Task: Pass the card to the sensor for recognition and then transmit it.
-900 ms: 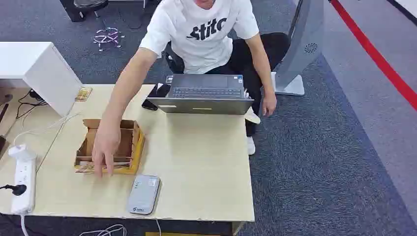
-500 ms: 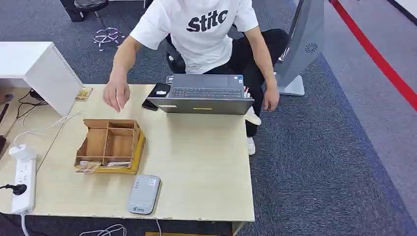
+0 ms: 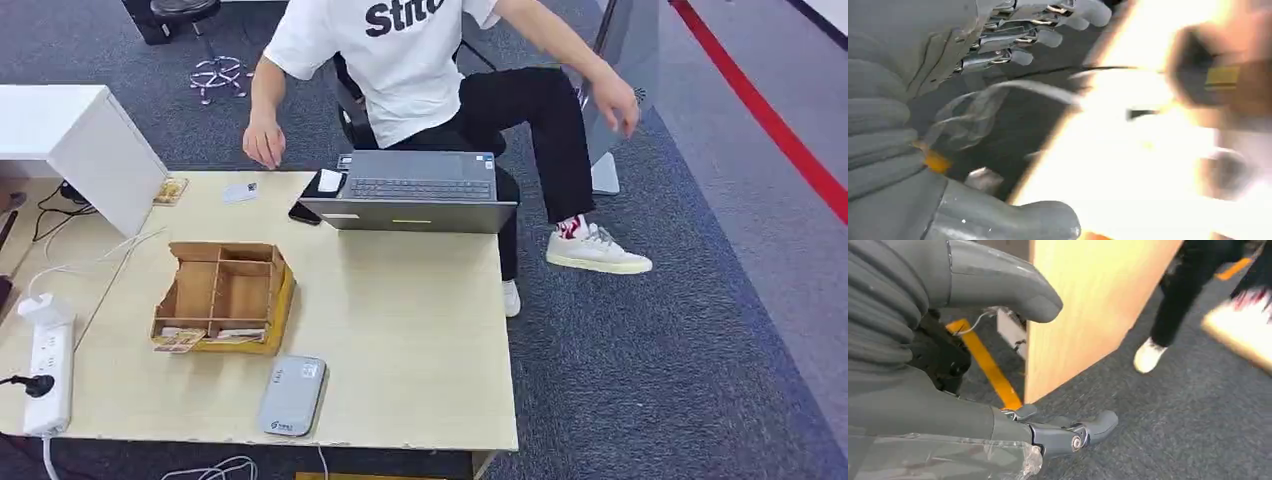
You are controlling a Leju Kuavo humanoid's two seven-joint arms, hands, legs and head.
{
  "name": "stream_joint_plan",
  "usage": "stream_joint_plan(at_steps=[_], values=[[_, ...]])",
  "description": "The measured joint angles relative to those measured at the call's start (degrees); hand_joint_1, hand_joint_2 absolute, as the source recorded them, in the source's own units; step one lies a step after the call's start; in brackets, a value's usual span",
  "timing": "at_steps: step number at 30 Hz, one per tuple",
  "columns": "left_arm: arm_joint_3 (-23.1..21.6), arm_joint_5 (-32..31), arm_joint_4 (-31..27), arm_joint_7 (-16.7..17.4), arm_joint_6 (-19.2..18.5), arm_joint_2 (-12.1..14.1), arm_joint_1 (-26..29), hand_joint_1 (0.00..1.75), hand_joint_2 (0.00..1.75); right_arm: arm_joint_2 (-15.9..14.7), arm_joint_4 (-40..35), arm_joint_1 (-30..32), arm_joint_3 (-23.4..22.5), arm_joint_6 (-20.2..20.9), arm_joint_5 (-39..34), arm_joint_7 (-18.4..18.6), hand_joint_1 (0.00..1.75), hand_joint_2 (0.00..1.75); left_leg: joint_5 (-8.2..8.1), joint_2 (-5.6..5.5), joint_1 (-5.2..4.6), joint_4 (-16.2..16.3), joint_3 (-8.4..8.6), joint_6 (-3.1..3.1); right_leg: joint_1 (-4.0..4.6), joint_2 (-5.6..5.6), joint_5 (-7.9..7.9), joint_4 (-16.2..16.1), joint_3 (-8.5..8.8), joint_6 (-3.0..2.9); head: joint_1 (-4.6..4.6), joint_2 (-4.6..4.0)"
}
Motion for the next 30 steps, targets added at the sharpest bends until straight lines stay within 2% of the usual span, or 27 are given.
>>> stream_joint_plan(at_steps=[2, 3, 4, 6, 7, 9, 11, 12, 13, 15, 18, 20, 23, 26, 30], values=[[-0.15, -4.28, -5.07, -0.74, -0.26, -0.04, -1.25, 0.0, 1.75, 0.0, -0.46, 0.27, 0.79, -0.68, -2.38, 0.33, 0.0, 1.75, 0.01, -0.01, 0.0, 0.0, 0.01, 0.0, 0.0, -0.02, 0.0, 0.0, 0.01, 0.0, 0.0, 0.0], [-0.37, -6.43, -7.19, -1.09, -0.55, -0.11, -2.11, 0.0, 0.0, 0.0, -0.55, 0.26, 1.0, -0.72, -2.51, 0.59, 0.0, 1.75, 0.01, -0.03, -0.01, 0.0, 0.01, 0.0, 0.0, -0.04, 0.0, 0.0, 0.02, 0.0, 0.0, 0.0], [-0.85, -9.14, -9.45, -1.44, -1.71, -0.13, -3.15, 0.0, 0.0, 0.0, -0.59, 0.19, 1.27, -0.5, -2.46, 0.74, 0.0, 1.75, 0.01, -0.04, -0.01, 0.0, 0.02, 0.0, 0.0, -0.05, 0.0, 0.0, 0.0, 0.0, 0.0, 0.0], [-2.07, -17.37, -12.55, -1.94, -6.34, -0.13, -5.33, 0.0, 0.0, 0.0, -0.57, 0.03, 1.44, 0.0, -0.54, 0.13, 0.0, 1.75, 0.03, -0.04, -0.02, 0.0, 0.02, 0.0, -0.02, -0.04, 0.01, 0.0, 0.07, 0.01, 0.0, 0.0], [-2.63, -19.98, -13.6, -2.05, -7.83, -0.11, -6.58, 0.0, 1.75, 0.0, -0.57, -0.07, 1.51, 0.05, 0.25, -0.31, 0.0, 1.75, 0.04, -0.04, -0.02, 0.0, 0.03, 0.01, -0.02, -0.05, 0.03, 0.0, 0.08, -0.01, 0.02, 0.0], [-4.3, -25.31, -15.66, -3.6, -10.44, 0.44, -8.35, 0.0, 1.75, 0.0, -0.59, -0.29, 1.64, -0.65, 4.28, -2.48, 0.0, 1.75, 0.04, 0.03, -0.02, 0.01, 0.07, 0.01, -0.02, 0.03, 0.1, 0.0, 0.07, -0.06, -0.02, 0.0], [-6.3, -31.63, -16.8, -5.11, -10.25, 1.86, -9.76, 0.0, 1.75, 0.0, -0.59, -0.28, 1.75, -0.3, 5.8, -4.22, 0.0, 1.75, 0.04, 0.06, -0.03, 0.02, 0.08, 0.01, -0.02, 0.05, 0.1, 0.0, 0.02, -0.06, -0.02, 0.0], [-7.59, -35.66, -17.15, -4.85, -9.42, 2.87, -10.78, 0.0, 1.75, 0.0, -0.59, -0.36, 1.81, 0.07, 6.24, -4.48, 0.0, 1.75, 0.05, 0.03, -0.02, 0.02, 0.08, 0.0, -0.02, 0.03, 0.1, 0.0, 0.02, -0.06, 0.0, 0.0], [-9.17, -39.44, -17.26, -3.6, -9.29, 4.23, -11.94, 0.0, 1.75, 0.0, -0.59, -0.56, 1.88, 0.11, 6.96, -4.68, 0.0, 1.75, 0.08, -0.02, -0.02, 0.03, 0.08, -0.04, -0.02, -0.03, 0.1, 0.0, 0.02, -0.06, 0.0, 0.0], [-12.51, -46.26, -17.2, 2.07, -12.03, 7.85, -15.03, 0.0, 1.75, 0.0, -0.46, -1.18, 1.88, 2.28, 9.36, -3.29, 0.0, 1.75, 0.09, -0.05, -0.01, 0.02, 0.08, -0.05, 0.0, -0.05, 0.1, 0.0, 0.01, -0.06, -0.07, 0.0], [-18.87, -54.36, -14.24, 10.76, -19.33, 13.6, -21.46, 0.0, 1.75, 0.0, 1.0, -2.71, 0.59, 7.71, 12.63, 0.19, 0.0, 1.75, 0.21, -0.07, 0.01, 0.02, 0.05, -0.09, 0.02, -0.05, 0.13, 0.01, 0.01, -0.09, -0.05, 0.0], [-22.23, -57.59, -11.2, 14.11, -21.47, 16.95, -25.36, 0.0, 1.75, 0.0, 2.12, -3.74, -0.66, 8.15, 15.44, 0.5, 0.0, 1.75, 0.29, -0.03, 0.01, 0.02, 0.04, -0.15, 0.02, -0.03, 0.22, 0.02, -0.01, -0.17, -0.07, 0.0], [-26.01, -61.94, -6.61, 17.47, -22.23, 20.66, -30.36, 0.0, 1.75, 0.0, 3.37, -4.85, -2.06, 8.26, 19.97, -0.04, 0.0, 1.75, 0.33, 0.01, 0.01, 0.02, 0.03, -0.17, 0.02, 0.06, 0.3, 0.03, -0.03, -0.15, -0.04, 0.0], [-28.3, -63.74, -3.63, 18.32, -22.1, 23.17, -33.42, 0.0, 1.75, 0.0, 4.39, -5.65, -2.84, 8.57, 21.68, -0.39, 0.0, 1.75, 0.33, 0.04, 0.0, 0.02, 0.03, -0.17, 0.01, 0.12, 0.31, 0.03, -0.06, -0.15, -0.06, 0.0], [-30.73, -69.66, 0.21, 20.26, -22.71, 26.17, -37.35, 0.0, 1.75, 0.0, 5.36, -6.44, -3.41, 8.88, 26.22, -0.9, 0.0, 1.75, 0.33, 0.01, 0.0, 0.03, -0.07, -0.17, 0.01, 0.09, 0.31, 0.02, -0.16, -0.14, 0.02, 0.0]])
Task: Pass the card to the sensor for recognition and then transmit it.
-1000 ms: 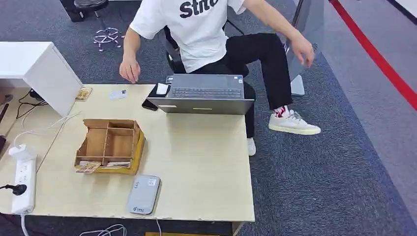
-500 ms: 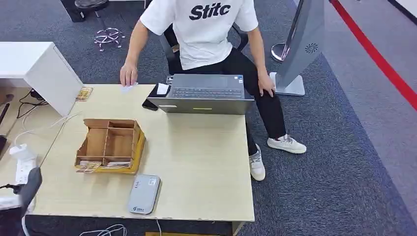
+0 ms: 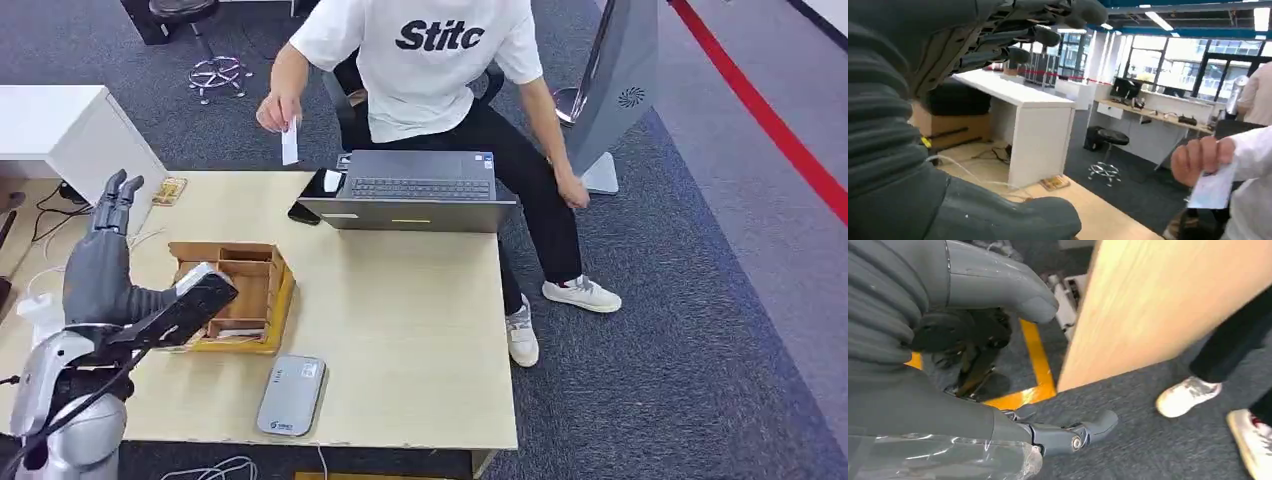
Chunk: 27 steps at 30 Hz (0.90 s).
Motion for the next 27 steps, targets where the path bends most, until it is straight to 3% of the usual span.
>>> stream_joint_plan(at_steps=[3, 8, 22, 23, 27], values=[[-2.27, -5.34, 4.03, 0.04, -0.11, 2.21, -3.82, 0.0, 1.75, 0.0, 1.13, -0.97, -0.52, 0.83, 1.68, -0.55, 0.0, 1.75, 0.0, 0.03, 0.0, 0.0, 0.0, 0.0, 0.0, 0.02, 0.02, 0.0, -0.01, 0.02, 0.0, 0.0], [-4.54, -6.48, 7.14, 0.15, -0.09, 3.93, -6.62, 0.0, 1.75, 0.0, 2.08, -1.59, -0.81, 1.22, 2.05, -0.68, 0.0, 1.75, 0.0, 0.03, 0.01, 0.0, -0.02, 0.0, 0.0, 0.04, 0.02, 0.0, -0.02, 0.02, 0.0, 0.0], [-6.69, -10.27, 10.01, -0.55, 3.3, 5.09, -8.32, 0.0, 1.75, 0.0, 3.87, -2.2, -0.83, 2.08, 4.41, -1.44, 0.0, 1.75, 0.0, 0.05, 0.0, 0.0, -0.11, 0.0, 0.0, 0.05, 0.03, 0.0, -0.11, 0.03, -0.02, 0.0], [-6.69, -10.31, 10.01, -0.55, 3.34, 5.09, -8.32, 1.75, 1.75, 0.0, 3.93, -2.22, -0.83, 2.1, 4.3, -1.42, 0.0, 1.75, 0.0, 0.04, 0.0, 0.0, -0.11, 0.0, 0.0, 0.05, 0.03, 0.0, -0.11, 0.03, 0.0, 0.0], [-6.69, -10.42, 9.98, -0.59, 3.3, 5.05, -8.3, 1.75, 1.75, 0.0, 3.95, -2.24, -0.83, 1.99, 3.36, -1.03, 0.0, 1.75, 0.0, 0.04, 0.0, 0.0, -0.12, 0.0, 0.0, 0.05, 0.03, 0.01, -0.11, 0.03, -0.02, 0.0]])
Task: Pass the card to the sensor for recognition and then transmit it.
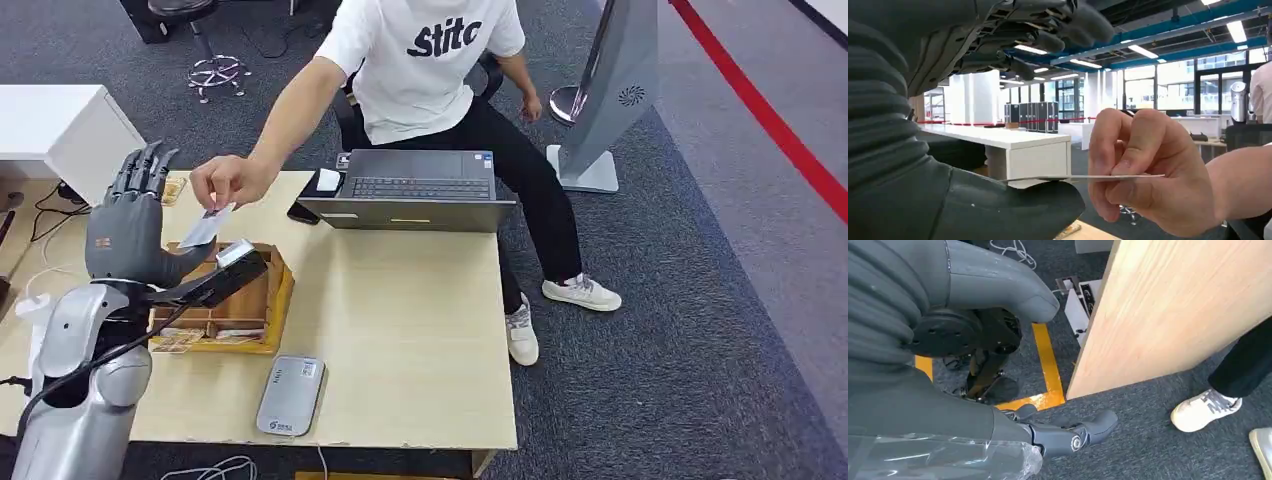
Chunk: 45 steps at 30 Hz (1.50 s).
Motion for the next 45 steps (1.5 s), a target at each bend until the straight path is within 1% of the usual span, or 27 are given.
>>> stream_joint_plan(at_steps=[23, 25, 28, 31, 33, 34, 35, 37, 40, 45], values=[[0.26, -1.01, -1.6, -0.39, 0.9, -1.2, 1.73, 1.75, 1.75, 0.02, 0.0, 0.03, 0.07, -1.11, -0.09, -0.13, 0.0, 1.75, 0.0, -0.01, 0.0, 0.0, -0.03, 0.0, 0.0, -0.01, 0.0, 0.0, 0.0, 0.0, 0.02, 0.0], [0.77, 0.84, -2.34, -1.11, 1.4, -1.99, 2.33, 1.75, 1.75, 0.02, 0.0, 0.08, 0.15, -1.66, -0.67, -0.26, 0.0, 1.75, 0.0, 0.0, 0.0, 0.0, -0.04, 0.0, 0.0, -0.01, 0.0, 0.0, 0.0, 0.0, 0.02, 0.0], [1.75, 5.54, -6.02, -3.97, 2.03, -4.09, 6.11, 1.75, 1.75, 0.02, -0.15, 0.65, 0.52, -3.12, -2.99, -0.66, 0.0, 1.75, -0.02, 0.01, -0.01, 0.0, -0.04, 0.02, -0.01, 0.01, -0.01, -0.01, 0.0, 0.01, 0.04, 0.0], [1.73, 8.11, -10.32, -7.83, 2.3, -5.86, 12.1, 1.75, 1.75, 0.02, -0.68, 1.46, 1.03, -4.2, -4.96, -0.68, 0.0, 1.75, -0.12, 0.09, -0.02, 0.0, -0.07, 0.12, -0.02, 0.06, -0.06, -0.03, -0.02, 0.05, 0.06, 0.0], [1.55, 9.11, -12.35, -10.44, 2.58, -6.25, 16.31, 1.75, 1.75, 0.02, -0.92, 1.9, 1.29, -4.2, -5.6, -0.7, 0.0, 1.75, -0.17, 0.11, -0.03, 0.0, -0.05, 0.17, -0.03, 0.08, -0.14, -0.03, -0.02, 0.12, 0.06, 0.0], [1.14, 9.59, -13.0, -12.23, 3.04, -6.27, 18.38, 1.75, 1.75, 0.02, -0.98, 2.05, 1.38, -4.2, -5.82, -0.72, 0.0, 1.75, -0.2, 0.11, -0.03, 0.0, -0.05, 0.14, -0.04, 0.07, -0.14, -0.03, -0.03, 0.13, 0.04, 0.0], [0.9, 10.01, -13.18, -13.24, 3.36, -6.19, 20.24, 1.75, 1.75, 0.02, -1.05, 2.12, 1.42, -4.15, -5.97, -0.77, 0.0, 1.75, -0.22, 0.1, -0.03, 0.0, -0.06, 0.17, -0.04, 0.05, -0.15, -0.04, -0.03, 0.13, 0.06, 0.0], [0.57, 11.13, -13.18, -14.01, 3.85, -6.01, 23.24, 1.75, 1.75, 0.02, -1.14, 2.12, 1.44, -4.11, -5.99, -0.87, 0.0, 1.75, -0.22, 0.1, -0.03, -0.01, -0.07, 0.16, -0.04, 0.05, -0.15, -0.04, -0.02, 0.13, 0.06, 0.0], [0.15, 10.93, -12.17, -14.1, 3.8, -5.77, 26.58, 1.75, 1.75, 0.02, -1.14, 2.11, 1.44, -3.76, -5.44, -0.9, 0.0, 1.75, -0.22, 0.1, -0.03, -0.01, -0.06, 0.16, -0.03, 0.05, -0.15, -0.03, -0.03, 0.13, 0.02, 0.0], [-1.51, 7.76, -7.21, -12.52, 3.5, -4.59, 29.16, 1.75, 1.75, 0.02, -1.05, 1.48, 1.25, -2.56, -3.67, -0.92, 0.0, 1.75, -0.21, 0.1, -0.03, -0.01, -0.05, 0.17, -0.03, 0.03, -0.14, -0.03, -0.01, 0.13, 0.02, 0.0]])
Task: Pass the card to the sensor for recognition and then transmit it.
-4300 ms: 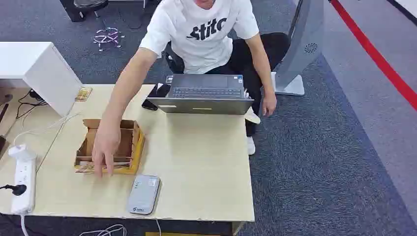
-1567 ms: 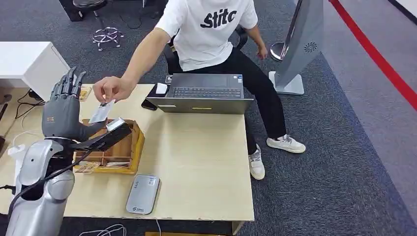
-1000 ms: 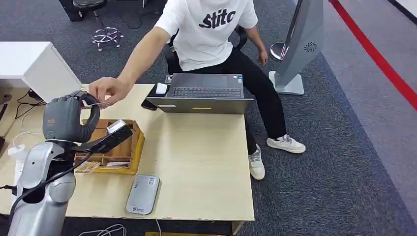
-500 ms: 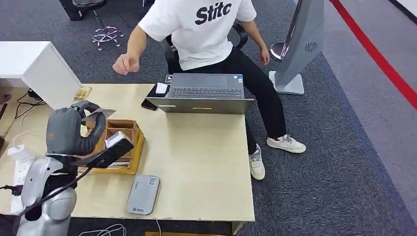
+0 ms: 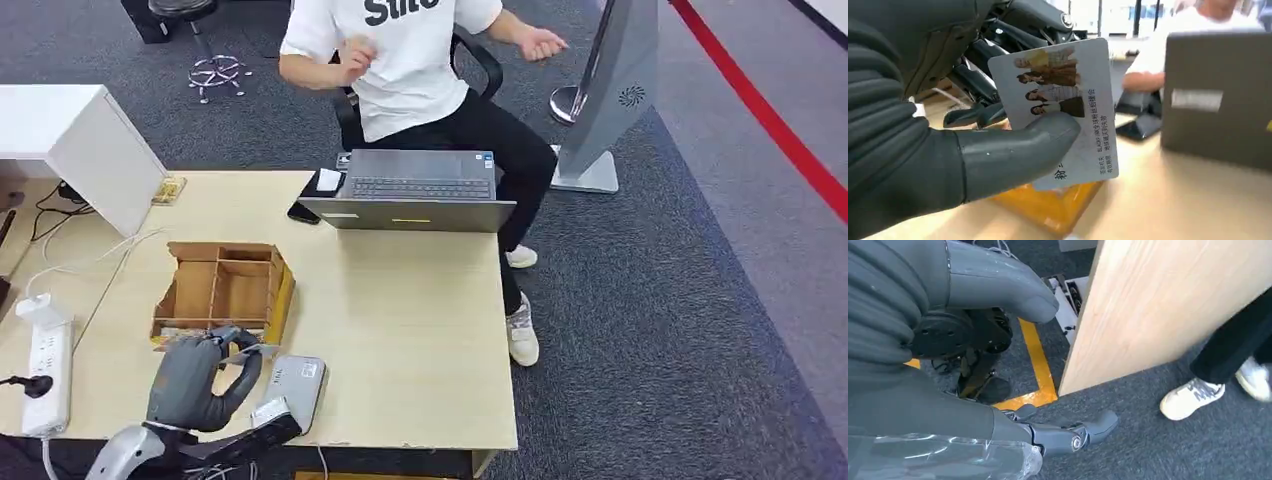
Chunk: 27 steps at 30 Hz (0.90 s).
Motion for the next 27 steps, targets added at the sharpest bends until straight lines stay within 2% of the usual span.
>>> stream_joint_plan(at_steps=[27], values=[[-3.36, -0.9, 11.19, 1.94, -1.73, 1.31, -0.21, 1.75, 1.75, 0.0, 1.36, -2.27, -0.87, 0.98, 2.27, -0.17, 0.0, 1.75, 0.01, -0.01, 0.0, 0.0, 0.01, 0.02, 0.0, -0.02, 0.0, 0.0, 0.02, 0.0, 0.0, 0.0]])
